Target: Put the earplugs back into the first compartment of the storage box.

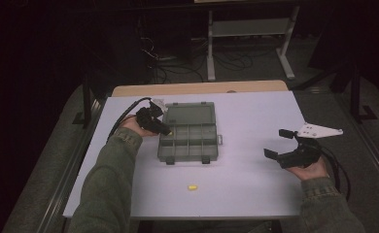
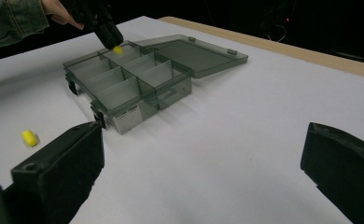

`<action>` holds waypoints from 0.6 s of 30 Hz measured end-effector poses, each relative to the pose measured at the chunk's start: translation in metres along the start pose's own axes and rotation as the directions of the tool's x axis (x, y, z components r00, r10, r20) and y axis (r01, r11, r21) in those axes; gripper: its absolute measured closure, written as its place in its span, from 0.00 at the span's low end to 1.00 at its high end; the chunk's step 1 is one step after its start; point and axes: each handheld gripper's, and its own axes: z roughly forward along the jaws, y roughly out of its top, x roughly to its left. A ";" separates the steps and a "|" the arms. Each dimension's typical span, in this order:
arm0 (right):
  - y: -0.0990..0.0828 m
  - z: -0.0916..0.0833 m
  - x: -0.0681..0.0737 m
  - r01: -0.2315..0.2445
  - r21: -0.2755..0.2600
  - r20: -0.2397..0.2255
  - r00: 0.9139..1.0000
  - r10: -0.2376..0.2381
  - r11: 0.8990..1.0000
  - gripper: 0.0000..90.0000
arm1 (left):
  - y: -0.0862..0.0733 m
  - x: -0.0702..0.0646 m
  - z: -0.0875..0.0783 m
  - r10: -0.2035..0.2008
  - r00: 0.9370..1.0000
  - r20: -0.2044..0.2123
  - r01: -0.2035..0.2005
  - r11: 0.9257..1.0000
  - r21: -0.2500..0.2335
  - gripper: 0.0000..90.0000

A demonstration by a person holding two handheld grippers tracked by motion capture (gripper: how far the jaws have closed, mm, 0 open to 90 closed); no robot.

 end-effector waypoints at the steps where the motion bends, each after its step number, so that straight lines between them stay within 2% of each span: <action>1: 0.000 0.000 0.000 0.000 0.000 0.000 1.000 0.000 1.000 0.00 | 0.000 0.000 0.000 -0.004 1.000 -0.006 0.004 1.000 0.000 0.74; 7: 0.000 0.000 0.000 0.000 0.002 -0.001 1.000 0.000 1.000 0.00 | 0.000 -0.001 -0.007 -0.033 0.999 -0.007 0.032 0.999 -0.024 0.61; 8: 0.000 0.000 0.000 -0.001 0.003 0.000 1.000 0.001 1.000 0.00 | 0.000 -0.002 -0.008 -0.033 0.999 -0.007 0.033 0.999 -0.032 0.57; 9: 0.000 0.001 0.000 -0.001 0.004 -0.001 1.000 0.001 1.000 0.00 | 0.000 -0.003 -0.010 -0.034 0.999 -0.012 0.033 0.999 -0.038 0.48; 10: 0.000 0.001 0.000 -0.001 0.004 -0.001 1.000 0.001 1.000 0.00 | 0.001 -0.004 -0.012 -0.036 0.999 -0.017 0.035 0.999 -0.041 0.48; 11: 0.000 0.001 0.000 -0.001 0.003 -0.002 1.000 0.001 1.000 0.00 | 0.001 -0.005 -0.013 -0.038 0.999 -0.015 0.037 0.998 -0.046 0.43; 14: 0.000 0.002 0.000 -0.001 0.007 0.001 1.000 0.001 1.000 0.00 | 0.002 -0.008 -0.020 -0.039 0.999 0.014 0.040 0.996 -0.074 0.34; 16: 0.000 0.002 0.000 0.001 0.007 0.001 1.000 -0.001 1.000 0.00 | 0.003 -0.009 -0.024 -0.052 0.998 0.028 0.055 0.993 -0.102 0.23; 18: 0.000 0.001 0.000 0.000 0.007 0.001 1.000 0.000 1.000 0.00 | 0.003 -0.012 -0.028 -0.057 0.998 0.021 0.059 0.990 -0.126 0.15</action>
